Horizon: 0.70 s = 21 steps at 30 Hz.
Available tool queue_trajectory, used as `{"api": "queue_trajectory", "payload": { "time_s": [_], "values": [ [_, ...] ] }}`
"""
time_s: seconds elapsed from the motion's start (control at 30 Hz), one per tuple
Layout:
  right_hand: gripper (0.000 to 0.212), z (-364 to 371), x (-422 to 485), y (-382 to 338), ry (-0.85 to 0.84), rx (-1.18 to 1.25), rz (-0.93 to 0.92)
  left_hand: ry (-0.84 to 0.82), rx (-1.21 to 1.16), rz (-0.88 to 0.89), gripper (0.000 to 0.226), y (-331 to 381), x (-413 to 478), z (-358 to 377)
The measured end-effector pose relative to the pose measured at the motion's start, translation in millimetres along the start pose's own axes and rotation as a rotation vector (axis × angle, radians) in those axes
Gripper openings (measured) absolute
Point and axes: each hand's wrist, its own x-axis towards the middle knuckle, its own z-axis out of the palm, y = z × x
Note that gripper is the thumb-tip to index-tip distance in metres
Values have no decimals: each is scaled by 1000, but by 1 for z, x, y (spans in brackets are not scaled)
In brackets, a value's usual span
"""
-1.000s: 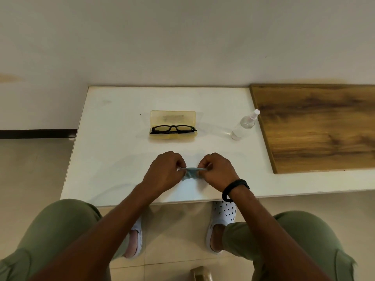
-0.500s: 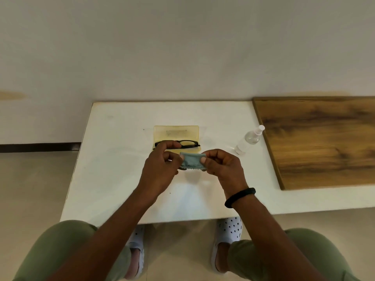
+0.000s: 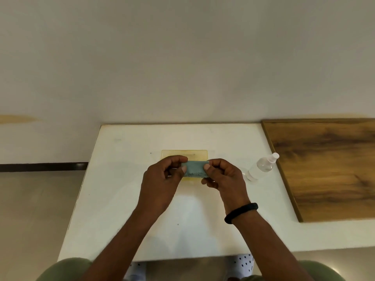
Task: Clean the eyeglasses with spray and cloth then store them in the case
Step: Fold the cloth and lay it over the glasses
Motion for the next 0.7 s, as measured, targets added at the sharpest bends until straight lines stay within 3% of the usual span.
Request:
{"api": "queue_trajectory", "payload": {
  "time_s": [0.17,0.33,0.7],
  "values": [
    [1,13,14,-4,53,-11,-43,34,-29,-22,18,3,17,-10],
    [13,20,36,0,140,-142,-99,36,-29,-68,17,-6,33,-9],
    [13,34,50,14,193,-545,-195,51,239,-39,20,-15,59,-6]
  ]
}}
